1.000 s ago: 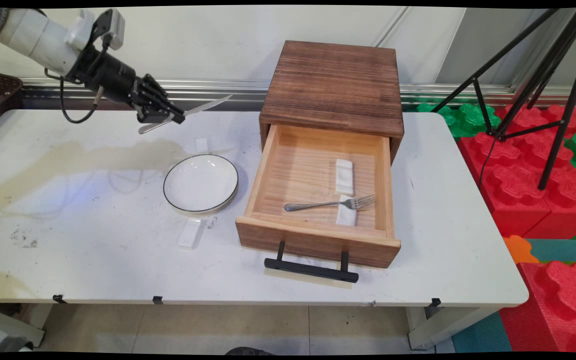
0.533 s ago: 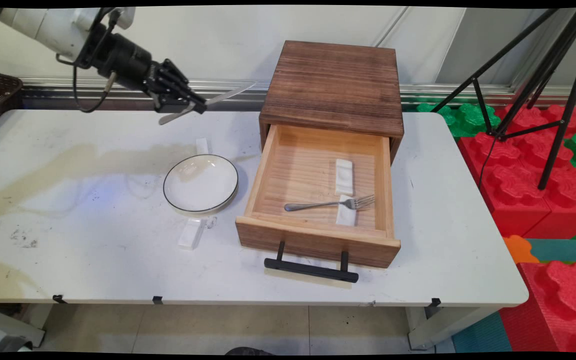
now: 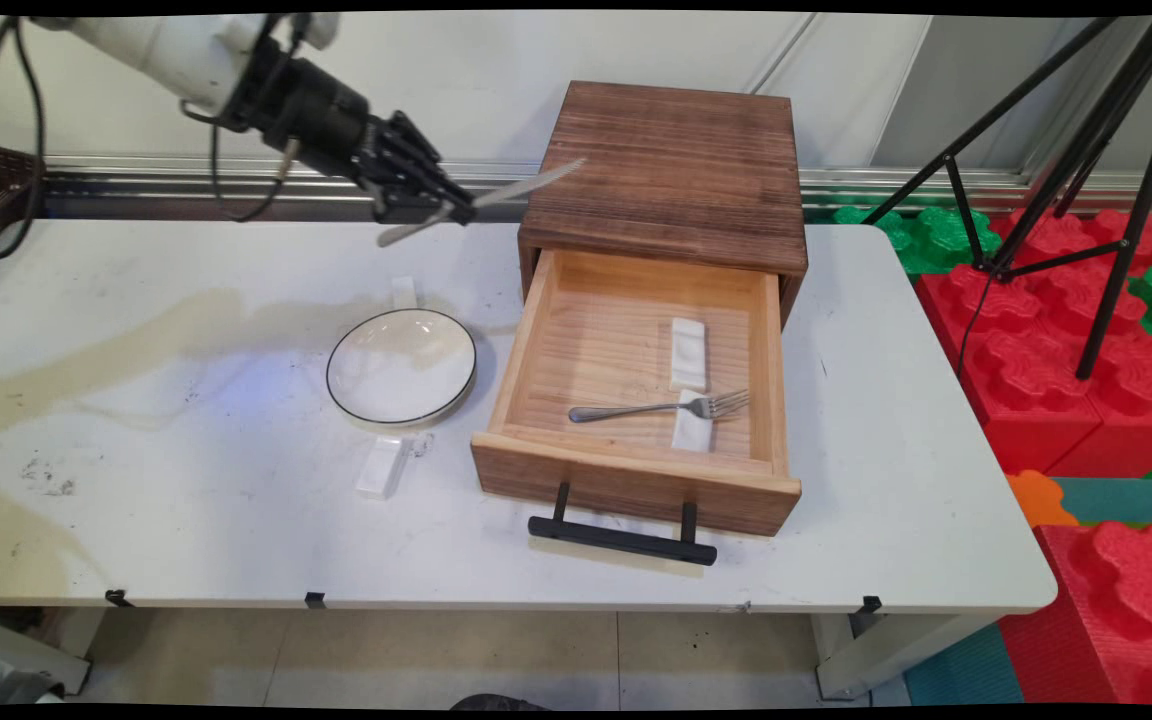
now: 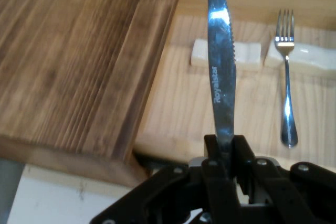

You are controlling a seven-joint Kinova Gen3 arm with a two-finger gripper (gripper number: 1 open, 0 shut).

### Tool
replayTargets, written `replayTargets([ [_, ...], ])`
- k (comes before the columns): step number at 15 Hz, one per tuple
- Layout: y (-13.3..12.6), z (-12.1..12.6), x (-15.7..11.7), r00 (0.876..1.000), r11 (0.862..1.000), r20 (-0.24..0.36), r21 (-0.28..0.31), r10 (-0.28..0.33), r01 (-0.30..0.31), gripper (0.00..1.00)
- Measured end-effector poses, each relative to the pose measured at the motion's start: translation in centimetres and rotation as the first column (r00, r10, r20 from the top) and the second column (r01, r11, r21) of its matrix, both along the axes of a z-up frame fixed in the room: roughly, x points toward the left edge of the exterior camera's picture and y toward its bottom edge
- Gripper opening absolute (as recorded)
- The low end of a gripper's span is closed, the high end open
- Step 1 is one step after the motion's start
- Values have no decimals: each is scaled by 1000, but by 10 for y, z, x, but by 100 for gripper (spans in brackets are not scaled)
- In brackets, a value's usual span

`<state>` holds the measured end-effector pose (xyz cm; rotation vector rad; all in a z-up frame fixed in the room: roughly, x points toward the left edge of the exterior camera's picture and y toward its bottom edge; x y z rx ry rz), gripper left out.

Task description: Place the picked object into the drawer

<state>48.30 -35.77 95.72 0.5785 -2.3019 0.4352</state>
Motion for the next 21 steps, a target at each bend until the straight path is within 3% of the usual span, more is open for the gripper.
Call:
replayTargets([
  [15, -58, -57, -124, 996, 996, 46, 38, -77, 76, 0],
  [21, -73, -81, -153, 992, 993, 72, 65, -103, 98, 0],
])
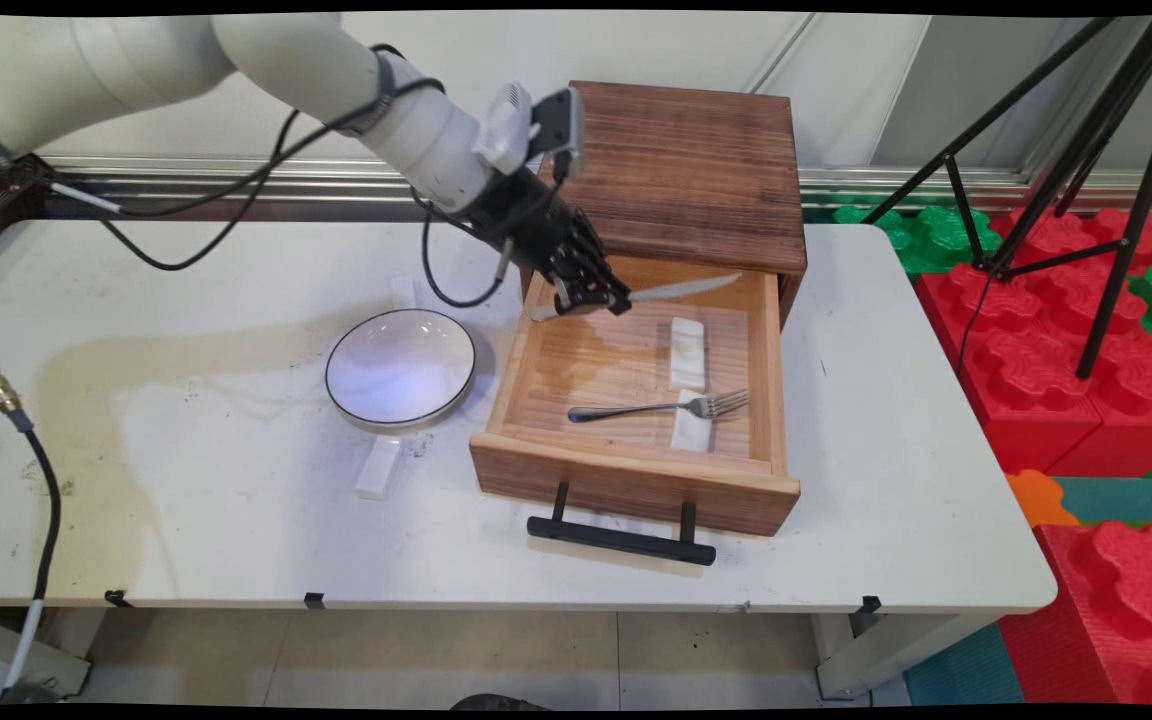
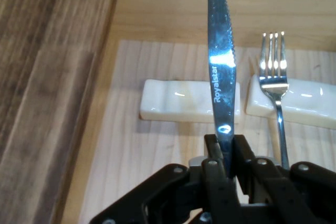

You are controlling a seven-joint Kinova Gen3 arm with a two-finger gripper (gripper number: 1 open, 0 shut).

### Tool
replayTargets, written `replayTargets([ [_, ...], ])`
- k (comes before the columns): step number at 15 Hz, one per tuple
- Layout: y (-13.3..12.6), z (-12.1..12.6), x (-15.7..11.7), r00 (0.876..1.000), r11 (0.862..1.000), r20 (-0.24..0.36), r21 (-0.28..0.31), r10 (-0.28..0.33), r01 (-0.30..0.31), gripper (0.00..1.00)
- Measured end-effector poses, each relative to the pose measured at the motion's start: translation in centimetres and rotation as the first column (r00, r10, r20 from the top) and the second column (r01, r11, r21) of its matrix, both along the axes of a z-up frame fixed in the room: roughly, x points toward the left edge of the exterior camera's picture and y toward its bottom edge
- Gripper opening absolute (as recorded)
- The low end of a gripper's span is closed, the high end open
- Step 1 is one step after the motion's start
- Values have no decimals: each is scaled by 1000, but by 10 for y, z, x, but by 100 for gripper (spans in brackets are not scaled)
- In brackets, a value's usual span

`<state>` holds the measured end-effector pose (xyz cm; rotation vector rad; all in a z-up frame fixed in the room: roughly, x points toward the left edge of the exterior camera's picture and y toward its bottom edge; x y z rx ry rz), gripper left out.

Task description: Place the picked object into the drawer

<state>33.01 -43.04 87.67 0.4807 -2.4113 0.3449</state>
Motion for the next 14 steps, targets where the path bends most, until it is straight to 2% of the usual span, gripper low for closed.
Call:
replayTargets([
  [7, -12, -31, -19, 999, 1000, 35, 22, -6, 5, 0],
  [14, -19, -55, -23, 997, 999, 70, 33, -12, 10, 0],
])
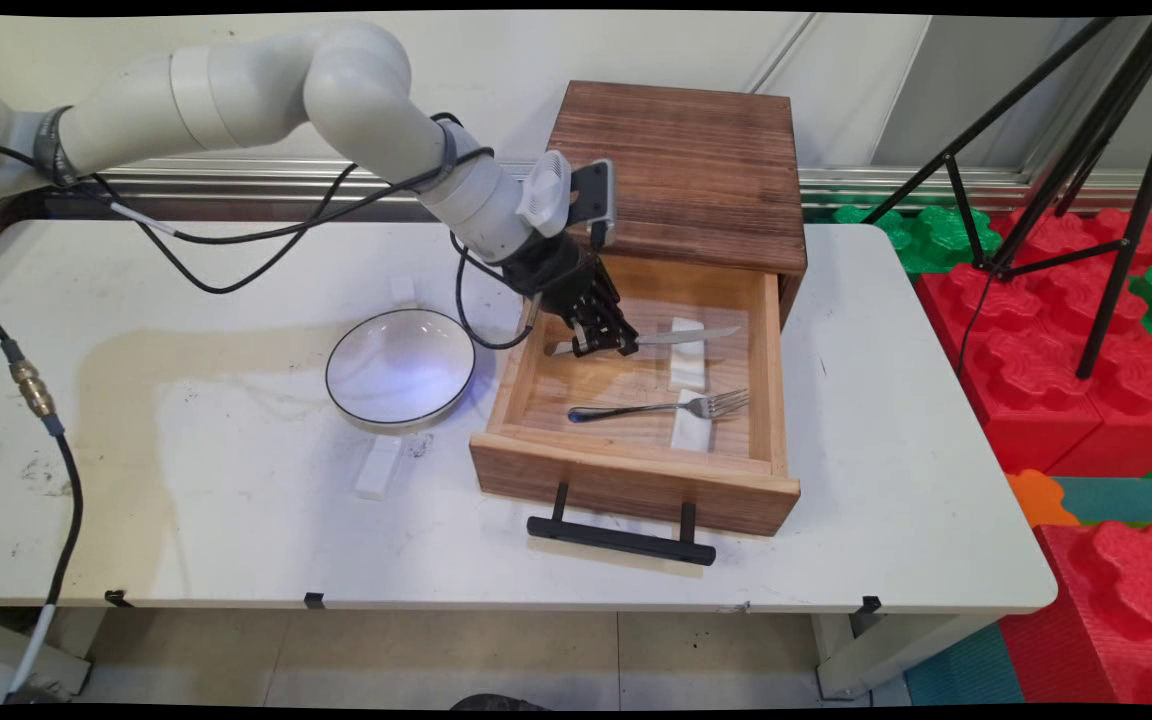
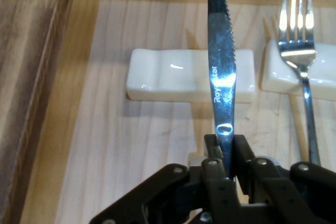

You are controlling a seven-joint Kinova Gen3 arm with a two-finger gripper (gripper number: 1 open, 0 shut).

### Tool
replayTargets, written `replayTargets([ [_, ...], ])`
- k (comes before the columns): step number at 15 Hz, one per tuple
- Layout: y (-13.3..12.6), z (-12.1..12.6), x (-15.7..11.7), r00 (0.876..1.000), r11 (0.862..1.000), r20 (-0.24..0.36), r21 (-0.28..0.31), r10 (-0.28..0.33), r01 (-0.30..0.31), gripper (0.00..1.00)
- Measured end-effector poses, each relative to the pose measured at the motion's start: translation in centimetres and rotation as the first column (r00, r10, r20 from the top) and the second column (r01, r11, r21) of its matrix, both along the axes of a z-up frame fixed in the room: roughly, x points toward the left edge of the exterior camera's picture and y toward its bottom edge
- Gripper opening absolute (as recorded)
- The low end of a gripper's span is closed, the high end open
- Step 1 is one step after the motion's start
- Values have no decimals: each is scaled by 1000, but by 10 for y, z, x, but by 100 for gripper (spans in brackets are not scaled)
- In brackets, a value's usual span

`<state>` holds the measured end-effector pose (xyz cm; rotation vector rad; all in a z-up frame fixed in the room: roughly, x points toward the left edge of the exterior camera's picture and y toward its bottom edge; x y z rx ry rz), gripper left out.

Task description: Place the picked object into the drawer

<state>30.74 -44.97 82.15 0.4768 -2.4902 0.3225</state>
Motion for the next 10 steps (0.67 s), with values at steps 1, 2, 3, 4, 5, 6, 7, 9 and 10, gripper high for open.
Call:
replayTargets([
  [1, -1, -1, 0, 1000, 1000, 3, 0, -1, 1, 0],
  [2, -2, -3, -1, 1000, 1000, 6, -2, -1, 1, 0],
  [3, -4, -5, -1, 1000, 1000, 9, -4, 0, 0, 0],
  [4, -5, -6, -1, 1000, 1000, 11, -6, 0, 0, 0],
  [5, -6, -7, -2, 1000, 1000, 13, -7, -1, 1, 0],
  [6, -7, -8, -2, 1000, 1000, 15, -7, -2, 2, 0],
  [7, -7, -9, -3, 1000, 1000, 17, -6, -2, 2, 100],
  [9, -8, -10, -3, 1000, 1000, 20, -7, -4, 5, 100],
  [10, -8, -10, -2, 1000, 1000, 21, -8, -5, 5, 100],
])
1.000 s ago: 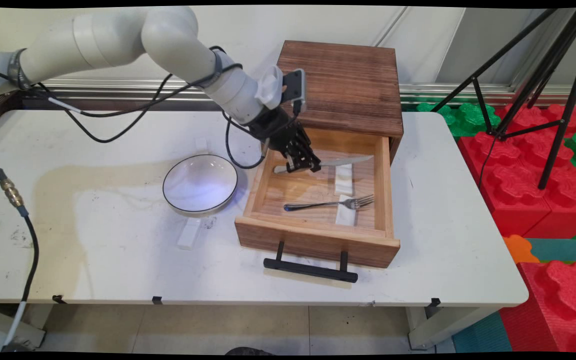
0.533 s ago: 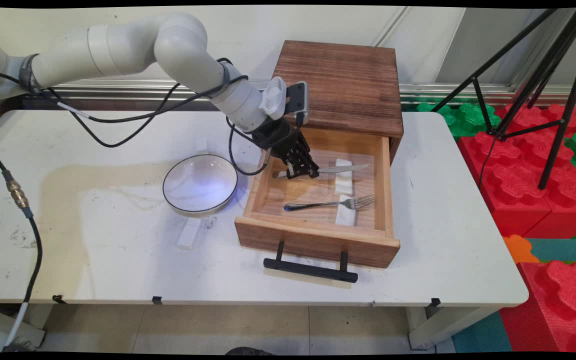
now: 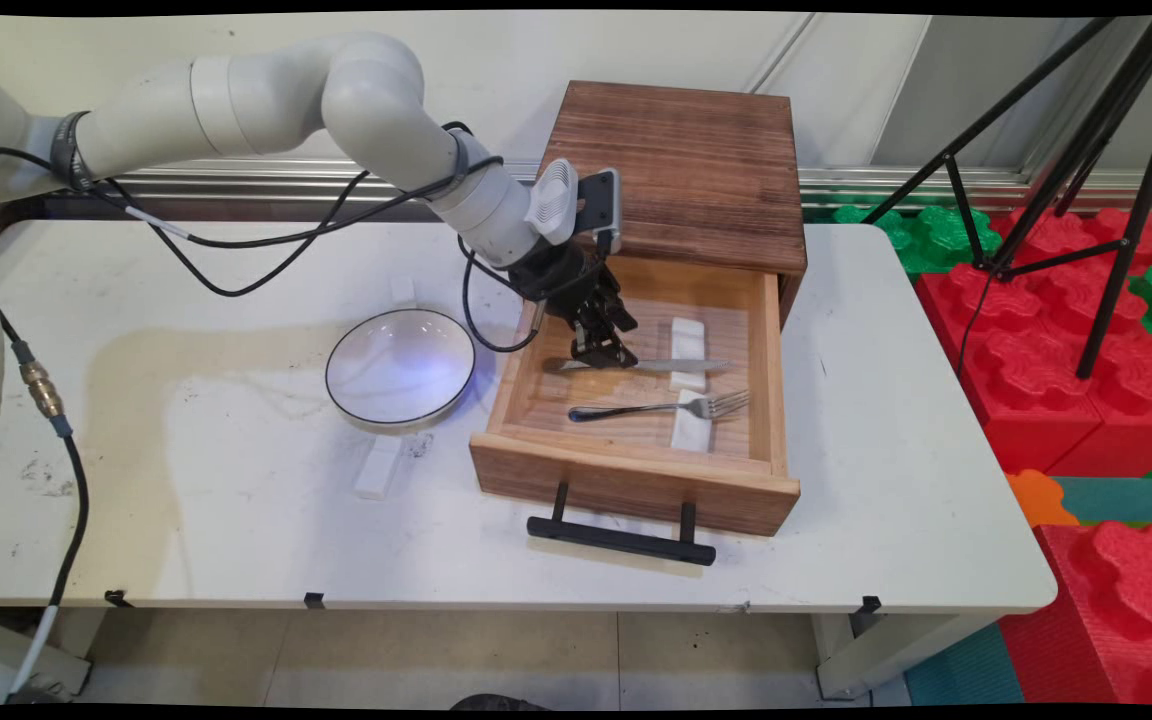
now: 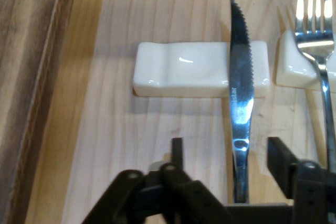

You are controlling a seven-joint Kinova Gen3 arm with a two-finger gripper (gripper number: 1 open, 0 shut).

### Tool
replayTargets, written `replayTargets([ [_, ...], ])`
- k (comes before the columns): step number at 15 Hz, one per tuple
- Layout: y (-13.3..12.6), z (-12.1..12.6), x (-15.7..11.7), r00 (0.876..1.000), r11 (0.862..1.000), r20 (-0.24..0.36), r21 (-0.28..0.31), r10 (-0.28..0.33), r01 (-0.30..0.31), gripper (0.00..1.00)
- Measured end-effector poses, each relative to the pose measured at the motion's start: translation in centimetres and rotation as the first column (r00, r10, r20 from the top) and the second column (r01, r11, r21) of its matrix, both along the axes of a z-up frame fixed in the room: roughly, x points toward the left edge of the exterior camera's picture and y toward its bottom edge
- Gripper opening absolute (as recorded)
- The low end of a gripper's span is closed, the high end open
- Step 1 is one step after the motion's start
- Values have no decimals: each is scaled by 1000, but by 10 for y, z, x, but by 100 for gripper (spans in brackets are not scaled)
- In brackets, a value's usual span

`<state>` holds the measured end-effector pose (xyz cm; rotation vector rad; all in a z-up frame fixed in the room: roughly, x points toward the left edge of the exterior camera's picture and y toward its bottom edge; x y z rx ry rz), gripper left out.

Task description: Place the picked object into the drawer

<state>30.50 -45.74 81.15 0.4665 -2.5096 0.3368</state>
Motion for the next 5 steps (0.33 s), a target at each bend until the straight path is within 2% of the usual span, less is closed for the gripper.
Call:
replayTargets([
  [5, 2, 4, 1, 1000, 1000, 0, -6, 0, 0, 100],
])
